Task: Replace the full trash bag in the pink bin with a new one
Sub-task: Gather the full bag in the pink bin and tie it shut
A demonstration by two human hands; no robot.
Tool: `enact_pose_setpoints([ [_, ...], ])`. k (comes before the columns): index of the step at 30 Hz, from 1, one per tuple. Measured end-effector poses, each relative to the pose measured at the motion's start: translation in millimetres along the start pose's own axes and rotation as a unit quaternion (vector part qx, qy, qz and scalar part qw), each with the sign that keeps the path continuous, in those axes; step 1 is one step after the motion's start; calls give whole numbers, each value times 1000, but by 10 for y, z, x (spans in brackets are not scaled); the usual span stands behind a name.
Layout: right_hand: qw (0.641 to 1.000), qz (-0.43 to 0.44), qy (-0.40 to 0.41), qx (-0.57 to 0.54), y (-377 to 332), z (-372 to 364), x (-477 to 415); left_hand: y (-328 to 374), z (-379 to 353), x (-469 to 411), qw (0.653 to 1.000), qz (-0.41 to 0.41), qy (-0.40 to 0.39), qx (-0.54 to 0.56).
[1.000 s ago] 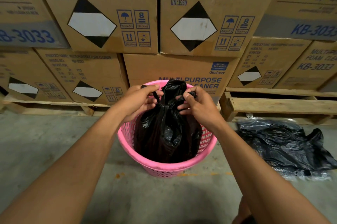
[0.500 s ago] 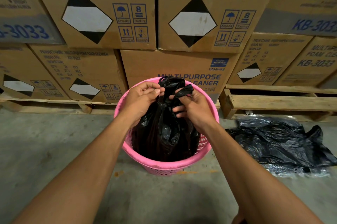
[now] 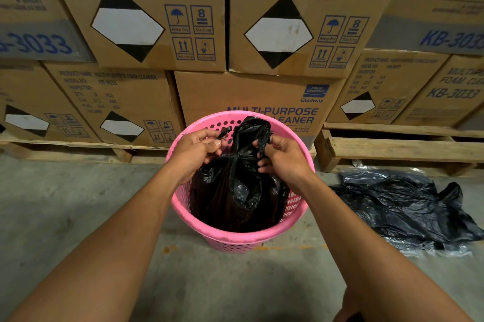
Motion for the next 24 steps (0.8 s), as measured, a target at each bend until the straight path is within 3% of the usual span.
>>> enact_pose_setpoints([
  [9, 994, -3, -21, -110, -3, 87, -18, 110, -23, 92, 999, -17, -3, -28],
  [12, 998, 50, -13, 25, 42, 59, -38, 194, -90, 158, 999, -39, -20, -26],
  [15, 993, 73, 13, 93, 44, -2, -45, 225, -154, 183, 997, -68, -23, -32],
  [19, 989, 101, 31, 105, -53, -52, -35, 309, -263, 223, 990, -113, -35, -79],
  [24, 984, 146, -17, 98, -132, -130, -62, 370, -375, 205, 984, -128, -79, -97],
])
Point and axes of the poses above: each hand's wrist, its own x-axis away from the middle knuckle, its own z-axis out of the back of the hand, y = z × x, the point moved 2 cm from there along -x, towards the middle knuckle, and after that the axes turned 1 degree about -y, right-handed, at the moved point
